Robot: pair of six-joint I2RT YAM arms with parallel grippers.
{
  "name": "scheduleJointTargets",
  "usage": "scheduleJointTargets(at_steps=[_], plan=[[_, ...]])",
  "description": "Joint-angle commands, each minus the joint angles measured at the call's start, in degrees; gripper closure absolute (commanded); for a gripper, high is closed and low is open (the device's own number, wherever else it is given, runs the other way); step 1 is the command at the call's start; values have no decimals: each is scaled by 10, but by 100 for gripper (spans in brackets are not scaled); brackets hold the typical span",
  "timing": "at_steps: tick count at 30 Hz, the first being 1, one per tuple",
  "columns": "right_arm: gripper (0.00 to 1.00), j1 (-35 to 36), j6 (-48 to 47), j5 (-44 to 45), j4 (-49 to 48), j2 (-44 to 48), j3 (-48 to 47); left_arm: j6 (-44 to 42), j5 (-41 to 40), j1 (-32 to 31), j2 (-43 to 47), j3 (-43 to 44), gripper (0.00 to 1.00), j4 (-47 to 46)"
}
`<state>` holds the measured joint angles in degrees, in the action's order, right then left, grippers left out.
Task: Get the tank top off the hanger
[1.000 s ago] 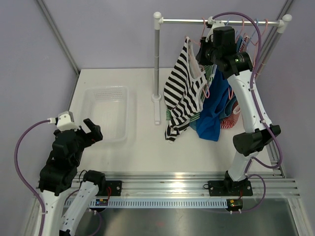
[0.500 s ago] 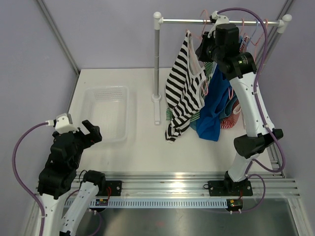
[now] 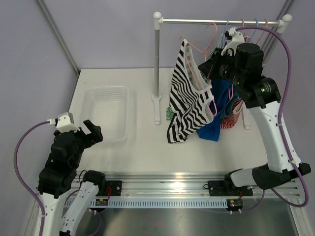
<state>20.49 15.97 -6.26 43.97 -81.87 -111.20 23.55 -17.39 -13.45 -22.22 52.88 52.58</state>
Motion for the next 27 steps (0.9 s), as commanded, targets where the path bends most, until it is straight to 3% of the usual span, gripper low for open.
scheduleJointTargets(at_steps=[1,5,9,11,12,14,17,21,27], plan=[[100,3,29,-84,-62,78,56,-18,36,-1,0,22,1,-40],[100,3,30,-153,-56,153,128,-8,103,-2,-33,54,1,-79],[100,4,21,-218,-20,228,209,19,238,-3,-107,74,1,-151],[100,3,22,-226,-6,274,237,50,266,-29,-156,90,1,-194],[100,4,23,-233,-2,289,264,59,257,-52,-169,97,1,-207],[100,3,23,-237,15,323,282,67,203,-156,-206,126,1,-235],[100,3,13,-236,52,349,295,47,35,-311,-265,179,1,-254],[100,3,-3,-234,102,369,291,-4,-79,-471,-348,237,1,-281],[100,3,-6,-233,125,392,299,-46,-143,-533,-444,281,1,-326]])
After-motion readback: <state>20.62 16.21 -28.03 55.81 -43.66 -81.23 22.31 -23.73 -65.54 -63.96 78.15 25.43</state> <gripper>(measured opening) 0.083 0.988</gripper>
